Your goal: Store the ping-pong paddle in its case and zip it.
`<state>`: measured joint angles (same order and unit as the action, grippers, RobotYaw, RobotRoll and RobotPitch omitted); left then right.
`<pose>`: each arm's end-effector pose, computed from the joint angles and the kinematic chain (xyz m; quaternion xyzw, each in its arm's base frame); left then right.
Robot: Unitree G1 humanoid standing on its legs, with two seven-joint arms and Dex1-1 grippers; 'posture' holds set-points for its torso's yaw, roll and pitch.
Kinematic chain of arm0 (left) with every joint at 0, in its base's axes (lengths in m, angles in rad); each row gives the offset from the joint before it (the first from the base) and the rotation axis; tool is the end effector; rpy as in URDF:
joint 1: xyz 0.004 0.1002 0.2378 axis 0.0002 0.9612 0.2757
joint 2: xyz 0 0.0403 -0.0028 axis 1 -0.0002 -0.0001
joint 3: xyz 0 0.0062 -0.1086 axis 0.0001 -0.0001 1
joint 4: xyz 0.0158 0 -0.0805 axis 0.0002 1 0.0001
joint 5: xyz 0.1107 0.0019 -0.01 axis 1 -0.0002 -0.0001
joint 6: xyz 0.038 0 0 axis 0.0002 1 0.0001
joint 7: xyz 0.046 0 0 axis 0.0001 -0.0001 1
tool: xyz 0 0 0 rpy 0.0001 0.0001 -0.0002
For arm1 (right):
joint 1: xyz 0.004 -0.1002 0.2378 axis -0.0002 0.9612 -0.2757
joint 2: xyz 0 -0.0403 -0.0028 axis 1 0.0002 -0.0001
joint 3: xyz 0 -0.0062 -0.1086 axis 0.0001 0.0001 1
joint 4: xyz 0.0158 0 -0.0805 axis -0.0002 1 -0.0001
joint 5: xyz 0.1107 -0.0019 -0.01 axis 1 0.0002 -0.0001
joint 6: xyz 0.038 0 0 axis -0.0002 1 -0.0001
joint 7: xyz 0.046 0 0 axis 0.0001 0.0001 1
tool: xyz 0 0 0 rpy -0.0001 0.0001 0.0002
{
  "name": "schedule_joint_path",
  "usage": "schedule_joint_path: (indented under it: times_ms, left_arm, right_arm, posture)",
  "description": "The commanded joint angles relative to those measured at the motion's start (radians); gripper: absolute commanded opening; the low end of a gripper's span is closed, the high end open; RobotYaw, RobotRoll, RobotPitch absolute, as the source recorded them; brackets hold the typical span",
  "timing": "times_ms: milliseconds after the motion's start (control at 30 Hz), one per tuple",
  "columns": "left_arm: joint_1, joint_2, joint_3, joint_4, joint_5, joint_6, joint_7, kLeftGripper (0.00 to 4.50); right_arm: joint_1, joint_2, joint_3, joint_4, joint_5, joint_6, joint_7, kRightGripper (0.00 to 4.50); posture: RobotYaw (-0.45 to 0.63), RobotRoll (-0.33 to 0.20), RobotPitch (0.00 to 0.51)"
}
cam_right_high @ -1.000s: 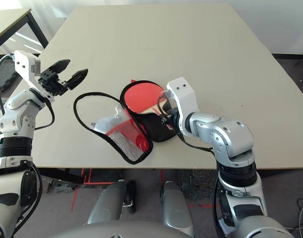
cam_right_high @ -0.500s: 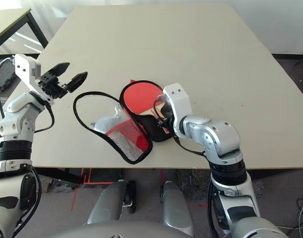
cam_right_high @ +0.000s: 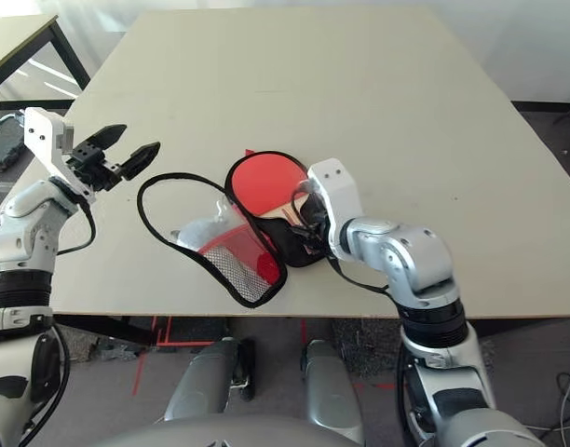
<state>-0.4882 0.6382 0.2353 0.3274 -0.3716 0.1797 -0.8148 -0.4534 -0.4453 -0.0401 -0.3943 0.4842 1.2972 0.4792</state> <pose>0.2866 0.3083 0.1624 0.0793 -0.0336 -0.2612 0.9614 0.2505 -0.1828 0.1725 -0.0124 0.2497 0.3373 0.9076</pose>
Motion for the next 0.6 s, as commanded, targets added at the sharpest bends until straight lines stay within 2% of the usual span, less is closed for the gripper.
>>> schedule_joint_path:
  times_ms: [33, 200, 333, 400, 500, 600]
  left_arm:
    - [0.061, 0.094, -0.003, -0.024, 0.001, 0.060, -0.088, 4.50]
    - [0.125, 0.201, -0.020, -0.037, 0.013, 0.108, -0.170, 4.50]
    - [0.180, 0.273, -0.053, -0.061, 0.032, 0.157, -0.232, 4.50]
    - [0.225, 0.295, -0.094, -0.124, 0.014, 0.233, -0.289, 4.50]
    - [0.241, 0.278, -0.130, -0.205, -0.023, 0.311, -0.320, 4.50]
    - [0.184, 0.200, -0.187, -0.267, -0.060, 0.381, -0.321, 4.50]
  right_arm:
    - [0.032, -0.130, -0.072, 0.076, 0.006, -0.172, 0.132, 4.46]
    - [0.068, -0.227, -0.094, 0.177, -0.029, -0.429, 0.240, 4.46]
    - [0.077, -0.255, -0.112, 0.241, -0.054, -0.533, 0.258, 4.46]
    - [0.091, -0.272, -0.105, 0.269, -0.081, -0.591, 0.265, 4.46]
    - [0.103, -0.277, -0.100, 0.289, -0.089, -0.624, 0.272, 4.46]
    - [0.130, -0.276, -0.098, 0.287, -0.095, -0.635, 0.268, 4.46]
  posture:
    - [0.11, 0.000, 0.123]
    - [0.11, 0.000, 0.121]
    - [0.11, 0.000, 0.118]
    - [0.11, 0.000, 0.119]
    - [0.10, 0.000, 0.119]
    - [0.09, 0.000, 0.120]
